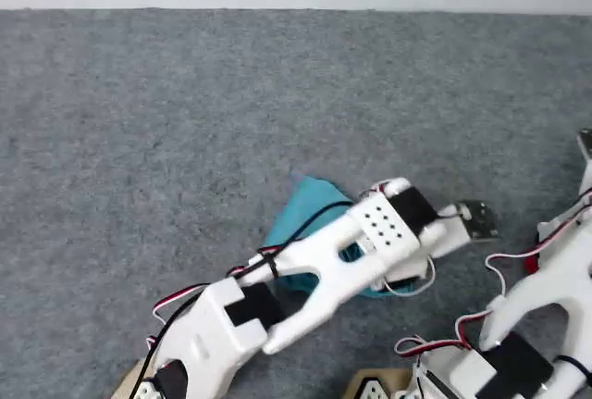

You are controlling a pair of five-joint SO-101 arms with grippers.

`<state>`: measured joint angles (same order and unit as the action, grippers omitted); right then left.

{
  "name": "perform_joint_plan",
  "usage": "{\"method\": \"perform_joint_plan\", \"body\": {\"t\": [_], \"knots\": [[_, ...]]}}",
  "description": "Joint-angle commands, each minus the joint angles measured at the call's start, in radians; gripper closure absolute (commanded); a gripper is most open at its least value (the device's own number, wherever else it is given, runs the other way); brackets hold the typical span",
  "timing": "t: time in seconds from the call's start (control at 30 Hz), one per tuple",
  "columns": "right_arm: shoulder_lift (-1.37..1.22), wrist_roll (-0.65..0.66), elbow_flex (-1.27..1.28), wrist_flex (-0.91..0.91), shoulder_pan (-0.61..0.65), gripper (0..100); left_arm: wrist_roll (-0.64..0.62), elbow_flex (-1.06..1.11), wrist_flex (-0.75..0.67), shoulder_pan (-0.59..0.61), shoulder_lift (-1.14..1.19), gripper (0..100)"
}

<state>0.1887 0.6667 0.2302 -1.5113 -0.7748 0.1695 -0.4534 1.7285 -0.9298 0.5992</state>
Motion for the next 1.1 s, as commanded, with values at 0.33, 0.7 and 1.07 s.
{"method": "perform_joint_plan", "body": {"t": [0.33, 0.7, 1.07], "knots": [[0.024, 0.015, -0.005, 0.013, -0.007, 82.3, -0.112, -0.091, 0.028, 0.172, -0.388, 79], [0.025, 0.015, -0.005, 0.005, -0.012, 82.3, -0.103, 0.223, -0.057, 0.517, -0.408, 79], [0.025, 0.015, -0.003, 0.005, -0.010, 82.3, -0.110, 0.576, -0.496, 0.534, -0.407, 83]]}}
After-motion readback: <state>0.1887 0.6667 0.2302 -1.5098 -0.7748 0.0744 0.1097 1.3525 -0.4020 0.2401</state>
